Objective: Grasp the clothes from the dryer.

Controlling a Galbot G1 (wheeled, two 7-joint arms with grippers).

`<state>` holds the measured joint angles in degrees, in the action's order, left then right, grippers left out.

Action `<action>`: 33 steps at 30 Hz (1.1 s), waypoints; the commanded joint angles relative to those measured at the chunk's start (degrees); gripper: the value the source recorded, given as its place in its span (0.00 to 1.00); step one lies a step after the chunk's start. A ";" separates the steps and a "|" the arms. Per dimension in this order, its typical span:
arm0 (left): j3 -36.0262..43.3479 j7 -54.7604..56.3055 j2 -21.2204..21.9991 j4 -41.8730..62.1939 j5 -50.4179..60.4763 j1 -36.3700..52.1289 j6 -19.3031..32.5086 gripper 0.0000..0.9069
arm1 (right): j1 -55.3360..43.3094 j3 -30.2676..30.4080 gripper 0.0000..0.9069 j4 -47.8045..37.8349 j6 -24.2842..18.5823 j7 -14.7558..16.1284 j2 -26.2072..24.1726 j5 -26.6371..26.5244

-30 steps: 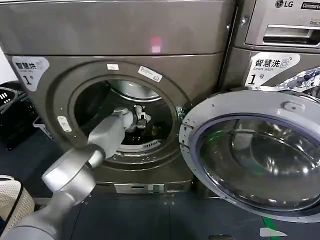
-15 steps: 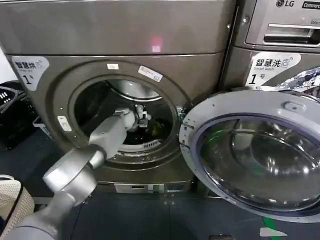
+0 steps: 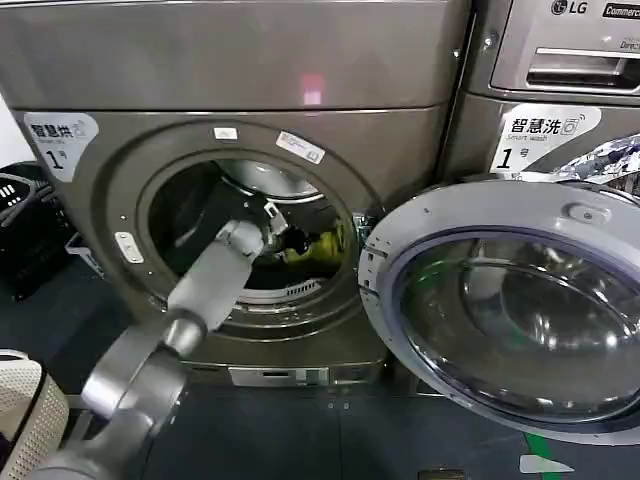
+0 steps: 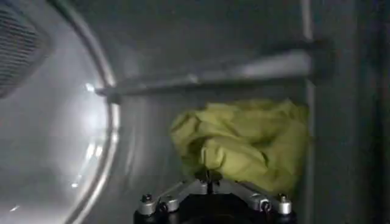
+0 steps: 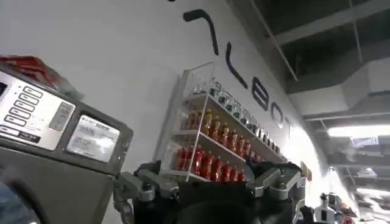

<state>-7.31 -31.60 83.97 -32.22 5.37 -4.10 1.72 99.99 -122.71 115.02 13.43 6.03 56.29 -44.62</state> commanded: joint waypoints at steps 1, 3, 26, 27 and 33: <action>-11.82 17.97 0.70 -16.88 -9.41 -10.72 1.99 0.00 | -0.21 0.28 1.00 -0.13 -0.02 -0.11 -0.14 0.12; -12.93 21.64 0.99 -18.78 -9.58 -12.27 3.12 0.00 | -0.20 0.14 1.00 -0.23 -0.11 -0.09 -0.12 0.11; -20.51 37.01 4.79 -31.21 -5.07 -24.53 7.43 0.00 | 0.65 -1.95 1.00 -0.55 -2.70 -1.96 -0.83 -0.50; -20.49 36.95 4.95 -31.04 -4.96 -24.36 7.47 0.00 | 0.64 -1.97 1.00 -0.57 -2.71 -1.90 -0.80 -0.50; -20.40 36.53 5.51 -30.18 -4.35 -23.73 7.74 0.00 | 0.71 -2.19 1.00 -0.61 -2.74 -1.67 -0.73 -0.48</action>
<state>-27.18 3.96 89.27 -62.00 0.65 -27.30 9.17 100.64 -124.68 114.43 10.91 4.29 55.57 -44.93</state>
